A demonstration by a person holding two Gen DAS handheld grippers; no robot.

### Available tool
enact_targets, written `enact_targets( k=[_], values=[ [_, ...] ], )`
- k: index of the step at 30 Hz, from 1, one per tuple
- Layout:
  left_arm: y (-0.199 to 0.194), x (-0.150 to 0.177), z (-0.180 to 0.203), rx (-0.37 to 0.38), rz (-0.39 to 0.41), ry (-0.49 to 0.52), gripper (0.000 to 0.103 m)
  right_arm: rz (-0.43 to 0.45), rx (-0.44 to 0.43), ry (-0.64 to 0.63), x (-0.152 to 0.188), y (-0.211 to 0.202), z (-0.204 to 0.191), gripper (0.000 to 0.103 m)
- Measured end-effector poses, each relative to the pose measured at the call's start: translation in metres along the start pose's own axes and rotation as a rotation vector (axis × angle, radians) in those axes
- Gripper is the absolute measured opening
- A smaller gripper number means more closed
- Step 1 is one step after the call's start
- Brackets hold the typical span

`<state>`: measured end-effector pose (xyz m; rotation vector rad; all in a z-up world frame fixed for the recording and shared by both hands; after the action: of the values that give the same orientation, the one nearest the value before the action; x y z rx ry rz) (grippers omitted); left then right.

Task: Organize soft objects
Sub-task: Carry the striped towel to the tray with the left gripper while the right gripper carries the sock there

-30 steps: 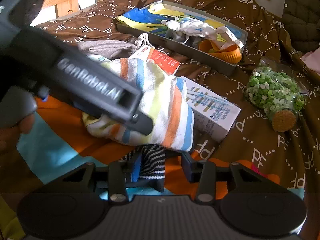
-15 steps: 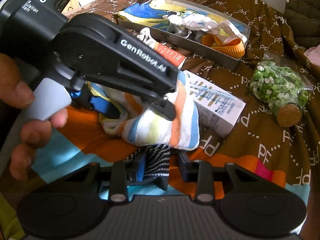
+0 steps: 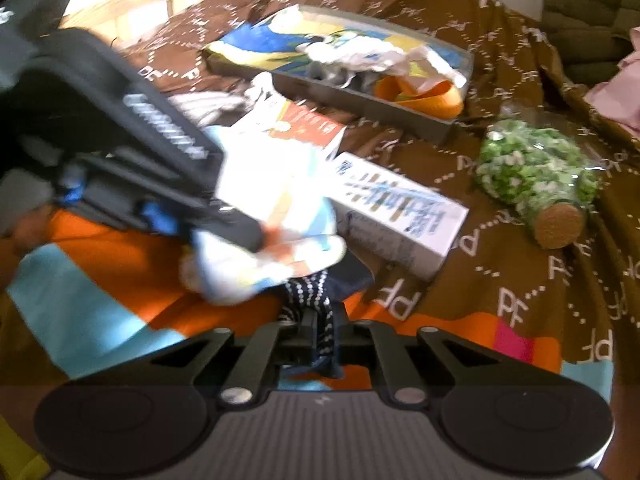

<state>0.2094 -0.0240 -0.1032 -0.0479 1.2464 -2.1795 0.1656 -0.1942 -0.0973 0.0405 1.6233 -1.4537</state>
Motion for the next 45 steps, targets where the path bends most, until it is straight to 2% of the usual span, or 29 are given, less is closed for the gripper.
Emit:
enact_targets(
  k=[7, 12, 18, 24, 30, 33, 37, 42, 45],
  values=[
    [-0.039, 0.007, 0.009, -0.027, 0.079, 0.132, 0.026, 0.081, 0.044, 0.06, -0.006, -0.009, 0.011, 0.004],
    [-0.065, 0.009, 0.017, -0.019, 0.129, 0.184, 0.026, 0.203, 0.086, 0.069, -0.011, -0.026, 0.014, 0.004],
    [-0.096, 0.007, 0.029, 0.003, 0.227, 0.252, 0.026, 0.3, 0.13, 0.127, -0.015, -0.041, 0.025, 0.003],
    [-0.11, -0.002, 0.035, 0.029, 0.265, 0.258, 0.026, 0.38, 0.142, 0.147, -0.02, -0.053, 0.033, 0.003],
    [-0.114, -0.013, 0.027, 0.035, 0.284, 0.228, 0.026, 0.357, 0.199, 0.225, -0.024, -0.043, 0.052, 0.002],
    [-0.114, -0.02, 0.021, 0.026, 0.289, 0.214, 0.026, 0.355, 0.181, 0.26, -0.029, -0.036, 0.064, 0.002],
    [-0.115, -0.032, 0.021, 0.015, 0.303, 0.219, 0.026, 0.409, 0.19, 0.224, -0.047, -0.034, 0.072, 0.002],
    [-0.114, -0.057, 0.03, 0.018, 0.349, 0.243, 0.026, 0.501, 0.109, 0.242, -0.076, -0.034, 0.088, 0.002],
    [-0.106, -0.084, 0.037, 0.016, 0.378, 0.245, 0.026, 0.538, 0.064, 0.246, -0.099, -0.028, 0.1, 0.002]
  ],
)
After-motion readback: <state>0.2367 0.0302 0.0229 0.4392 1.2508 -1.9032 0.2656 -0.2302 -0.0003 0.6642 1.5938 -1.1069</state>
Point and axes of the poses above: each gripper's, at about its wrist camera, not at the fingertips, and y roughly the way its jaws point, z to its right, x to its underside, the point moved 2 cm from there along y, roughly the way its jaws point, and after that the axes turned 9 degrees about -y, right-handed, at the moved point
